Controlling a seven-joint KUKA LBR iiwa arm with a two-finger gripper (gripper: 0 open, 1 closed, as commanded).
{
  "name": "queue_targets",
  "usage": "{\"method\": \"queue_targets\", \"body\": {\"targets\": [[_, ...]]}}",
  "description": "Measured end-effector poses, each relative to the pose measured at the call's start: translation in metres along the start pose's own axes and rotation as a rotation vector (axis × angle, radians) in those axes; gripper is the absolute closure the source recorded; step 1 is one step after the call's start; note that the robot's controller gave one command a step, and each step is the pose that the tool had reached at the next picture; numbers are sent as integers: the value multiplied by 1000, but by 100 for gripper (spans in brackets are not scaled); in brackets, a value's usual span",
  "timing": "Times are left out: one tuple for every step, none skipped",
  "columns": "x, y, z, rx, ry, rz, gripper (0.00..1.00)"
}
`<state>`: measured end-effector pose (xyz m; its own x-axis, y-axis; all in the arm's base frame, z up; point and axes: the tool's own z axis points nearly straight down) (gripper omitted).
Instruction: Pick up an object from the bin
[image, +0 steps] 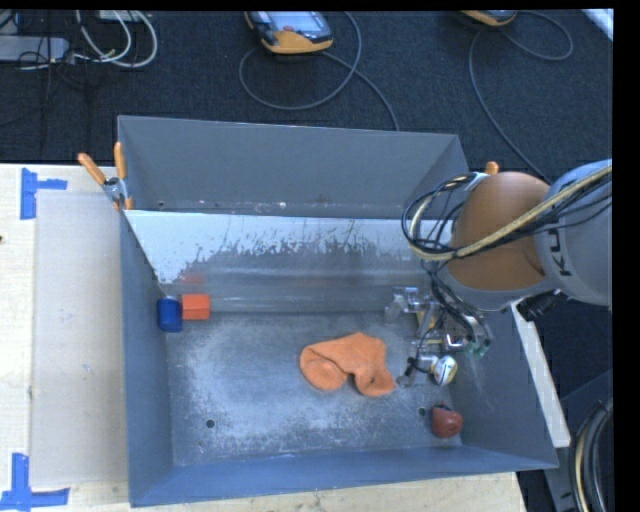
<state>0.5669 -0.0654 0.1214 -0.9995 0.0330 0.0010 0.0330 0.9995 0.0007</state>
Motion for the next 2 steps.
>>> {"method": "queue_targets", "body": {"targets": [[15, 25, 17, 0, 7, 206, 0], [15, 31, 5, 1, 0, 143, 0]]}}
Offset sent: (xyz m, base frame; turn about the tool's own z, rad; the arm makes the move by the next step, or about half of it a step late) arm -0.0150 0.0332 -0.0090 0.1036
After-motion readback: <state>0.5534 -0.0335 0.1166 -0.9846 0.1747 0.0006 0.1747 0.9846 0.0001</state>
